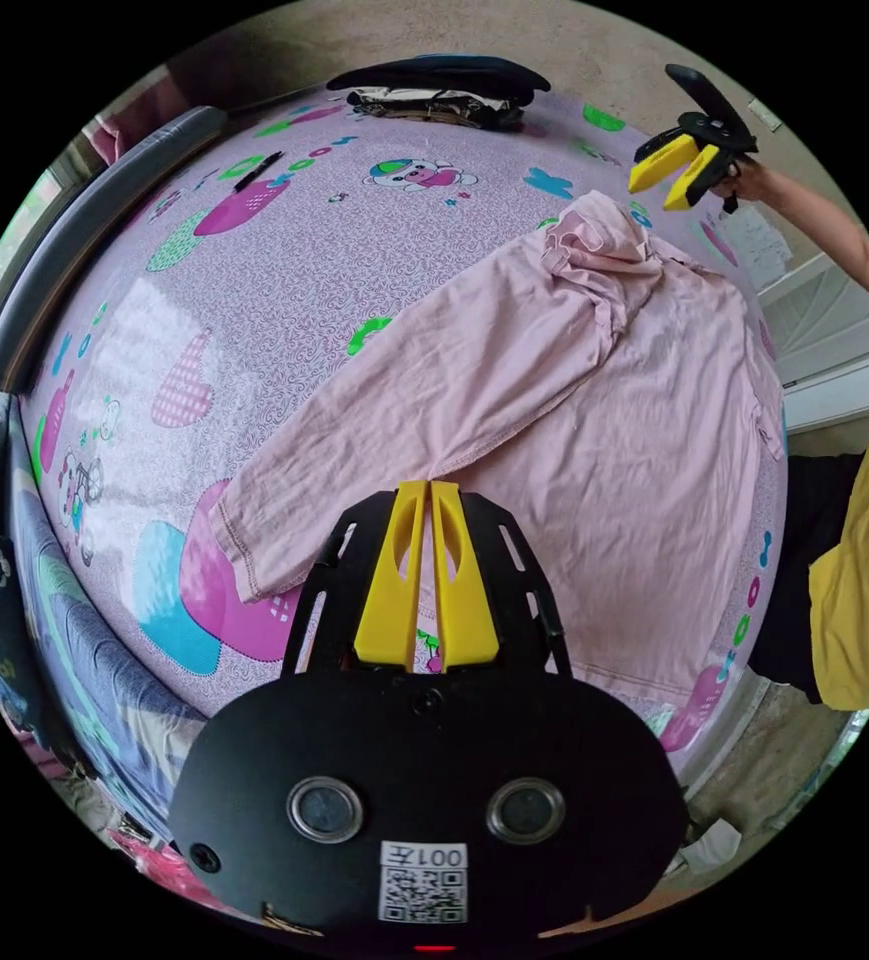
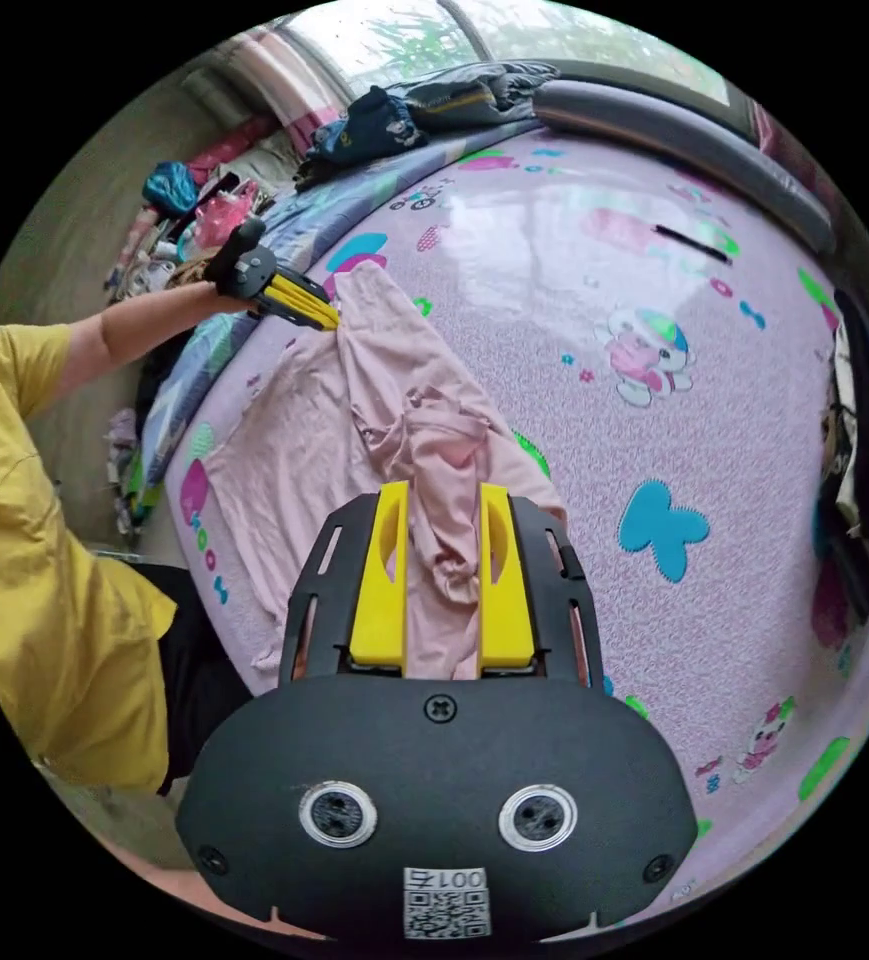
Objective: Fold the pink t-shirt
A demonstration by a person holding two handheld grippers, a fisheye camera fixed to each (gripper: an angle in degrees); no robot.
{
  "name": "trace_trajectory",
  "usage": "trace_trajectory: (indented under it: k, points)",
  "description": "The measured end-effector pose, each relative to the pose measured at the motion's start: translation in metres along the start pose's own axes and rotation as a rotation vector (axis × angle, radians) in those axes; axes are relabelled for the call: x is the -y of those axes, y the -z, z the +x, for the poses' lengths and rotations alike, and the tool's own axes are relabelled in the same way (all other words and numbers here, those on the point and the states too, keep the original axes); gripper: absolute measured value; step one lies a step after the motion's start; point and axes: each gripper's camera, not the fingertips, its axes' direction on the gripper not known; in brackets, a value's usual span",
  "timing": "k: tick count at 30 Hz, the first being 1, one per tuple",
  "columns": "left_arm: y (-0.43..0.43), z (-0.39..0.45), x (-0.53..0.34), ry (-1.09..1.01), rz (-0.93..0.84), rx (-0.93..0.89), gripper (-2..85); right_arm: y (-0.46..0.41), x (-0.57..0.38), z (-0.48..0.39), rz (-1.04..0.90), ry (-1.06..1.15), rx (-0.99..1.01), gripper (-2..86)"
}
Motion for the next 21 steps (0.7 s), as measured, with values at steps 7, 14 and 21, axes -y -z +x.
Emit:
trace_trajectory:
  k: [7, 14, 21]
  points:
    - [0.014, -0.001, 0.0, 0.05, -0.013, 0.023, -1.6, -0.084, 0.026, -0.074, -0.039, 0.153, -0.37, 8.3]
    - [0.058, -0.002, 0.003, 0.089, 0.067, 0.099, -1.6, -0.002, 0.039, -0.031, 0.127, 0.223, -0.311, 0.9]
    - [0.121, -0.061, 0.047, 0.249, 0.243, 0.221, -1.7, 0.109, 0.085, 0.113, 0.368, 0.133, -0.241, 0.7]
